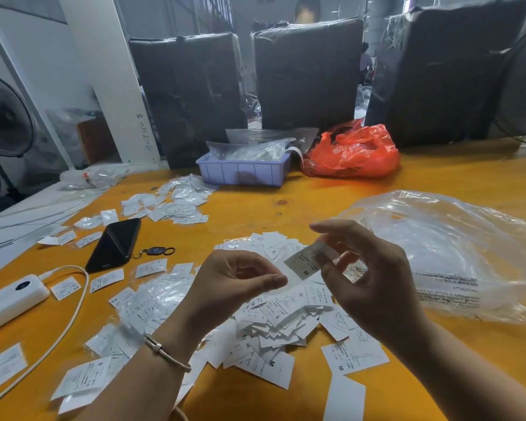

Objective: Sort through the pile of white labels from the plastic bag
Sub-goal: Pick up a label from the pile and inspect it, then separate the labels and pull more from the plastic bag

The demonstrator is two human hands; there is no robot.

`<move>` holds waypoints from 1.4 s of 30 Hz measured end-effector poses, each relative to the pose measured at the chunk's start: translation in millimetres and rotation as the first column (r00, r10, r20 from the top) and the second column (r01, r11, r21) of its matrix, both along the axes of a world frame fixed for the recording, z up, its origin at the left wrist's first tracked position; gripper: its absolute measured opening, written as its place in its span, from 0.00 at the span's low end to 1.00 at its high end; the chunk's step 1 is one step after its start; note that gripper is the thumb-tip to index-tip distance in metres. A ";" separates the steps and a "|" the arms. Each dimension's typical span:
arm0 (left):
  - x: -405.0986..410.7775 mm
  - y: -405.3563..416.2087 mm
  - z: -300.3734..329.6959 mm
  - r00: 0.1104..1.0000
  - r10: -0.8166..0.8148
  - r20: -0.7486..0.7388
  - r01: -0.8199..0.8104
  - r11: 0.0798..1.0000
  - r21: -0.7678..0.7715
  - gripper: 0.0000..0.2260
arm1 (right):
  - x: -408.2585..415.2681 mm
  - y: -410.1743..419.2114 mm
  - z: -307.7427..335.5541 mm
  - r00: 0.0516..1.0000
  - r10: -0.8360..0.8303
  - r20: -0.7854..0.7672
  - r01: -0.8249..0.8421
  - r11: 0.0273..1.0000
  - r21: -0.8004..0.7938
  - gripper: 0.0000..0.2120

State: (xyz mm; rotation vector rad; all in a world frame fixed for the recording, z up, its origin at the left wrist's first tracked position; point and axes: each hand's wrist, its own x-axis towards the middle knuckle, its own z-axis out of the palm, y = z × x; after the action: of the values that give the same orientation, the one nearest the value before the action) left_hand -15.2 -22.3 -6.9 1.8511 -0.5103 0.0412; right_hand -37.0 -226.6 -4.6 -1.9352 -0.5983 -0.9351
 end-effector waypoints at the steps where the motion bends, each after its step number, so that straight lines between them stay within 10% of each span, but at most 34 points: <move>1: 0.1 -0.1 -0.2 1.000 -0.006 -0.005 0.006 1.000 0.009 0.08 | 0.3 0.1 -0.6 1.000 -0.003 -0.023 0.003 1.000 -0.014 0.15; 19: 2.1 0.0 -0.5 0.999 0.008 -0.043 -0.013 0.995 -0.103 0.08 | 3.1 6.5 -6.9 0.969 -0.120 -0.217 0.025 0.918 -0.396 0.29; 32: 4.0 0.4 -2.7 0.997 -0.016 -0.082 0.008 0.995 -0.099 0.06 | 8.2 4.2 -6.2 0.826 0.243 -0.509 -0.180 0.969 0.171 0.04; 42: 11.4 9.9 -2.8 0.996 0.090 0.007 -0.090 0.996 0.024 0.05 | 18.3 1.2 -19.2 0.848 0.163 -0.505 -0.149 0.986 0.069 0.03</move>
State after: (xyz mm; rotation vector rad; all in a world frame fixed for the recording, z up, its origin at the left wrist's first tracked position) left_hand -3.8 -12.4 -9.7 1.8978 -0.4333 0.1019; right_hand -18.7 -225.4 -23.8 -1.9659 -0.4154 -0.2959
